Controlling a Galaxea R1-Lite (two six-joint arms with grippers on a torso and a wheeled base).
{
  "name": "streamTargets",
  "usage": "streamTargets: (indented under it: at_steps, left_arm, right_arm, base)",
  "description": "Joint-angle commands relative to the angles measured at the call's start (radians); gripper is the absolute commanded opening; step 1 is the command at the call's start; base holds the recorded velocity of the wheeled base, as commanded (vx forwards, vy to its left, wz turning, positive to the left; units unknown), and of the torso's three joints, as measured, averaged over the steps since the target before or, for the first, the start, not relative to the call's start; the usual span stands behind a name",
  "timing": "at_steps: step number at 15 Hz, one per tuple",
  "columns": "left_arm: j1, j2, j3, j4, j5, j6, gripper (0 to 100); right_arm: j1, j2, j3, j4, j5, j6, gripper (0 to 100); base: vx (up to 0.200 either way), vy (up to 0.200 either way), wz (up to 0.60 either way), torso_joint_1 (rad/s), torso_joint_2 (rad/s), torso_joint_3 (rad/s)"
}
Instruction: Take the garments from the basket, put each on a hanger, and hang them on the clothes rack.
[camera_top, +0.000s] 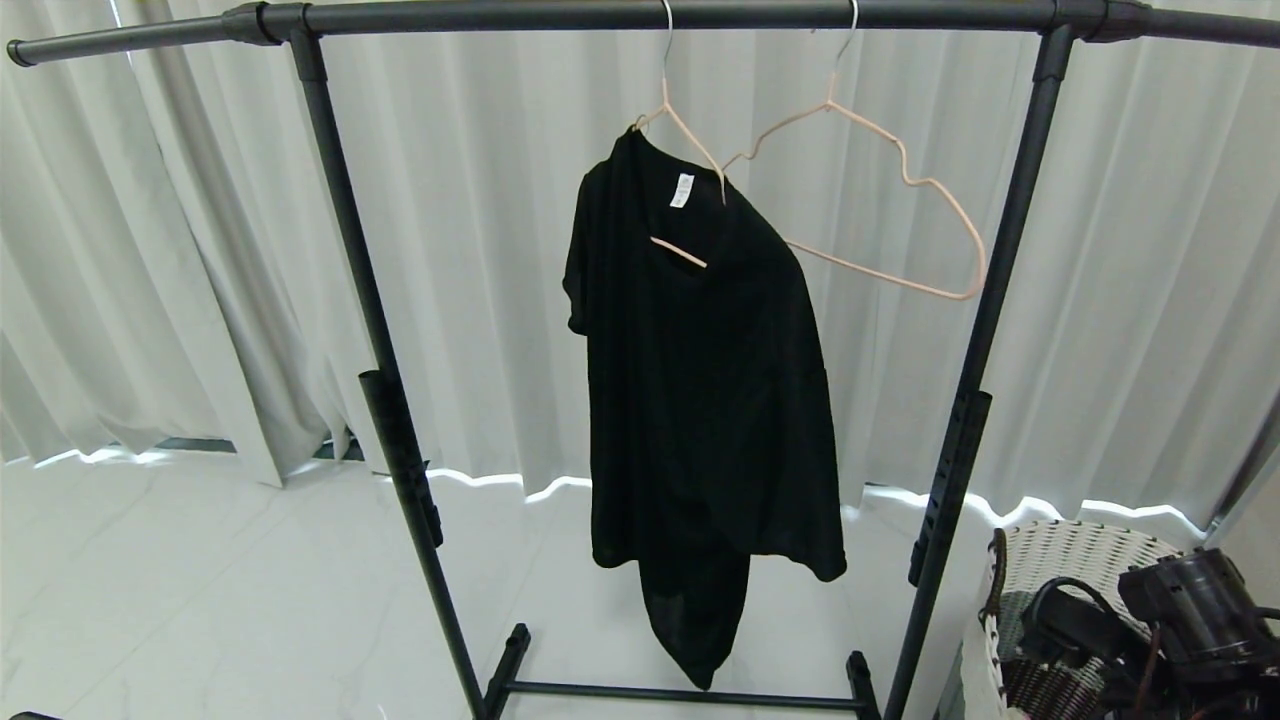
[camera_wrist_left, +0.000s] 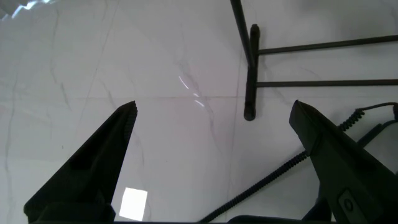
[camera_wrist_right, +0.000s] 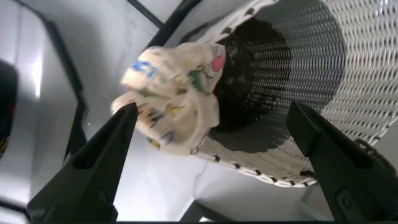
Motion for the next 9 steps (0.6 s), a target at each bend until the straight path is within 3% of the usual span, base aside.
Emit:
streamTargets:
  at_steps: [1,5,9]
  left_arm:
    - [-0.009,0.005,0.0,-0.001,0.001,0.001,100]
    - [-0.024,0.013,0.0,0.001,0.001,0.001,100]
    - [-0.063,0.036,0.0,-0.001,0.001,0.001,100]
  right_arm:
    - [-0.029,0.121,0.018,-0.102,-0.034,0.0,100]
    - [-0.029,0.284,0.122,-0.403,-0.17,-0.002,100]
    - [-0.027,0.279,0.143,-0.418,-0.17,-0.002,100]
  base:
    - [0.0,0.0,0.0,0.0,0.0,0.0]
    - [0.0,0.0,0.0,0.0,0.0,0.0]
    - [0.0,0.0,0.0,0.0,0.0,0.0]
